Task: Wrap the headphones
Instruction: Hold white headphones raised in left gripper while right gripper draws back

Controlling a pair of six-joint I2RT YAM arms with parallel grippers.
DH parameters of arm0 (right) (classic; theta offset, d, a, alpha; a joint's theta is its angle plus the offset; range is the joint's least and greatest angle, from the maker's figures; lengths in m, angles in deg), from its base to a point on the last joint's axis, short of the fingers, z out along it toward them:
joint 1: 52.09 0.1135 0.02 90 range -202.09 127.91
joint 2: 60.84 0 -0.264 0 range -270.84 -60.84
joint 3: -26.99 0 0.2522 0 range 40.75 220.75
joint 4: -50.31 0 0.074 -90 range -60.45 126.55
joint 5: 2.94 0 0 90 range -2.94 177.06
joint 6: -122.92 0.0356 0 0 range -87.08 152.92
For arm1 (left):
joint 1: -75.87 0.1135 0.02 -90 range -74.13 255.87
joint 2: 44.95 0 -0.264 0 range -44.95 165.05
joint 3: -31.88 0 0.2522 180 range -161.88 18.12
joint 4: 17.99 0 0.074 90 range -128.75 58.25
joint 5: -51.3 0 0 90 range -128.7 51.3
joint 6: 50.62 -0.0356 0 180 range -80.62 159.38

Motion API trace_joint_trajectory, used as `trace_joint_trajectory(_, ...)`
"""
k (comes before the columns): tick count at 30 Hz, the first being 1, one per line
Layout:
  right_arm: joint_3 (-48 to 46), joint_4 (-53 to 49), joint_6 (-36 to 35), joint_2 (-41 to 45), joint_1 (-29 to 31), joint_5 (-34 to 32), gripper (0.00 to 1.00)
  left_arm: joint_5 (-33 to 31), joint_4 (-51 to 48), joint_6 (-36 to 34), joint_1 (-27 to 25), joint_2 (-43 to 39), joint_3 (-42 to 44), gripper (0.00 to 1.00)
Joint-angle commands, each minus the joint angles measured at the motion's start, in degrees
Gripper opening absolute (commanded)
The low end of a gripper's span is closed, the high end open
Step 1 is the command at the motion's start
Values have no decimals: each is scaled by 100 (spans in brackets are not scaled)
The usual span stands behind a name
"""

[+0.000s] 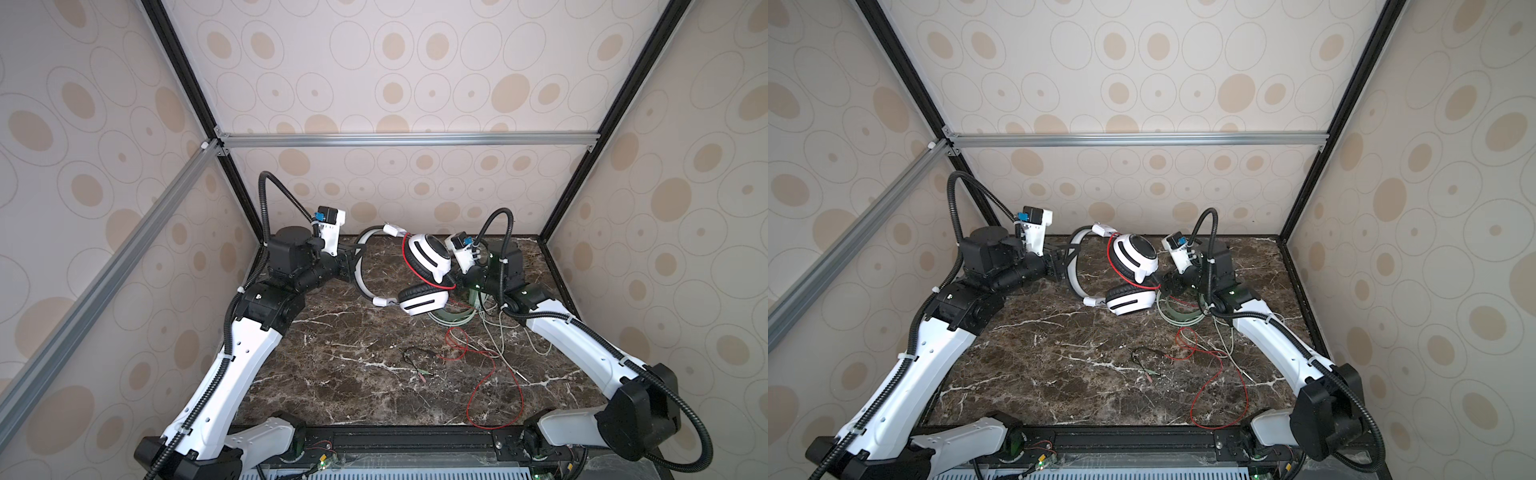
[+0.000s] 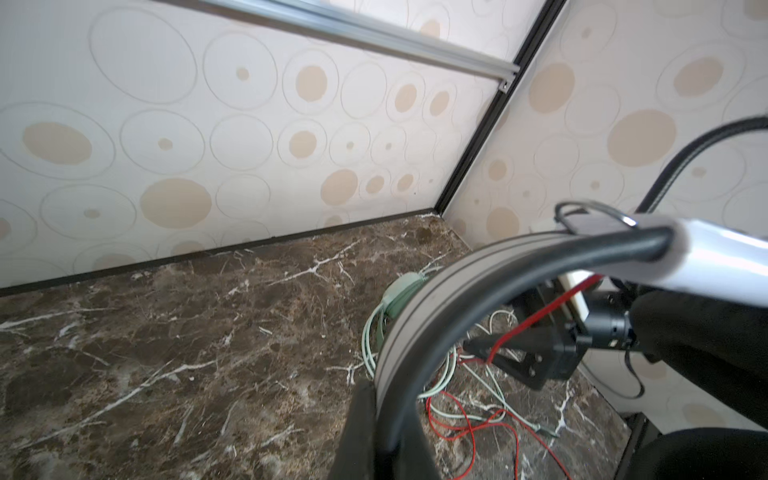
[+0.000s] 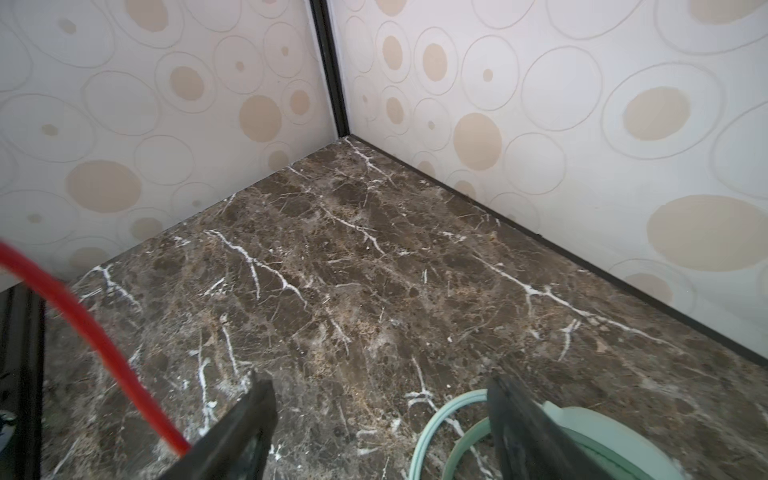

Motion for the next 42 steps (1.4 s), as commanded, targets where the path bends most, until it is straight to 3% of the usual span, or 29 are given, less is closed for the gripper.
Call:
trace_joint_trajectory(1, -333, 829, 247, 151, -37, 548, 81, -26, 60, 528, 69, 29, -502, 0)
trace_joint_trajectory(8, -556, 1520, 486, -157, -40, 948, 81, -70, 42, 771, 104, 207, -884, 0)
trace_joint_trajectory(13, -685, 1612, 478, -130, -111, 808, 81, -211, -39, 837, 104, 271, -1071, 0)
trace_joint_trajectory(22, -563, 441, -389, 486, -203, 378, 80, -309, -45, 646, 214, 165, -742, 0)
trace_joint_trajectory(31, -898, 292, -181, 802, -196, 488, 80, -174, 151, 688, 276, 175, -674, 0)
trace_joint_trajectory(42, -1031, 790, -89, 260, -198, 541, 80, -15, 298, 749, 335, 236, -728, 0)
